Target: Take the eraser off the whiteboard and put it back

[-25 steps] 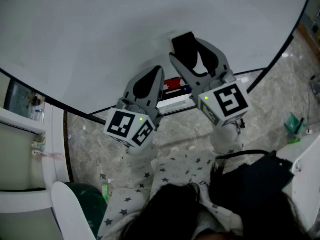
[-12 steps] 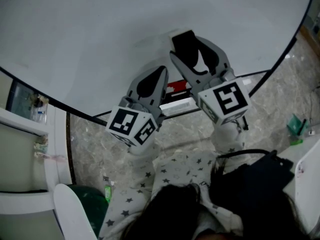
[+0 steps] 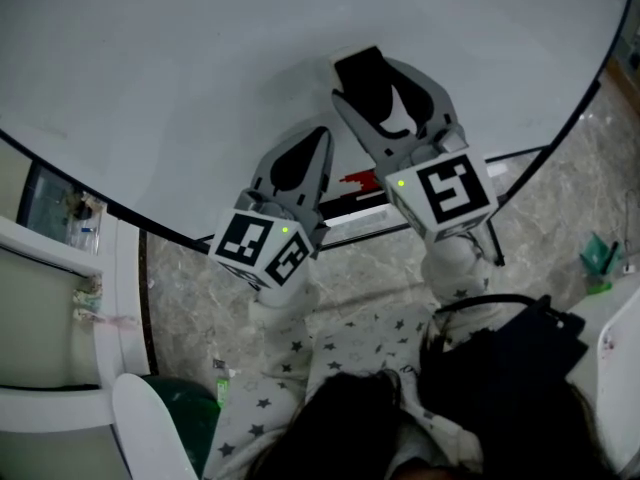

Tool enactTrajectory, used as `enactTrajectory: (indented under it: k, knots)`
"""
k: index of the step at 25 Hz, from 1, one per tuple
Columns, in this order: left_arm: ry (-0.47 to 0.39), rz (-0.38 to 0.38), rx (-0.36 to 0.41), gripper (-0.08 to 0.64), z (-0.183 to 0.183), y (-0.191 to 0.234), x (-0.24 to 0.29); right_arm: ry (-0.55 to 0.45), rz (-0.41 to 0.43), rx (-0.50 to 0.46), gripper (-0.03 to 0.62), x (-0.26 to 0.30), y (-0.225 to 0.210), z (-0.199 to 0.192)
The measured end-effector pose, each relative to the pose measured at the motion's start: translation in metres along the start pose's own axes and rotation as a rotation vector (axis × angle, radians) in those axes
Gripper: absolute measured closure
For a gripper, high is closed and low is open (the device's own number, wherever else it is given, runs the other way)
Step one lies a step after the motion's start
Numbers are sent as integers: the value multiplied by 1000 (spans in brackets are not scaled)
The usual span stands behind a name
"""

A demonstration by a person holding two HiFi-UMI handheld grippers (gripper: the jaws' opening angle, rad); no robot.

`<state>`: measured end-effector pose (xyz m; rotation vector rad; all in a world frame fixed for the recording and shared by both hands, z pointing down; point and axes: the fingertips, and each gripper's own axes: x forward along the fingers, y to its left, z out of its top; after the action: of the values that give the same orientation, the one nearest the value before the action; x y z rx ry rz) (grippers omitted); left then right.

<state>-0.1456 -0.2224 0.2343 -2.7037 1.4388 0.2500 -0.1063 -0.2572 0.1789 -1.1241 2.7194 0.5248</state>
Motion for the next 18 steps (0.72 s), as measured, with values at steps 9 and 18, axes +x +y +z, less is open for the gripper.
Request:
enactTrajectory:
  k: [9,18]
  knots:
    - [-14,11,36,558,12,-3,2,-30,-36,-93,336,6,-1,17]
    - [-9,-5,44,558,13,-11,10,-59,-101,-154,336,8,-12,36]
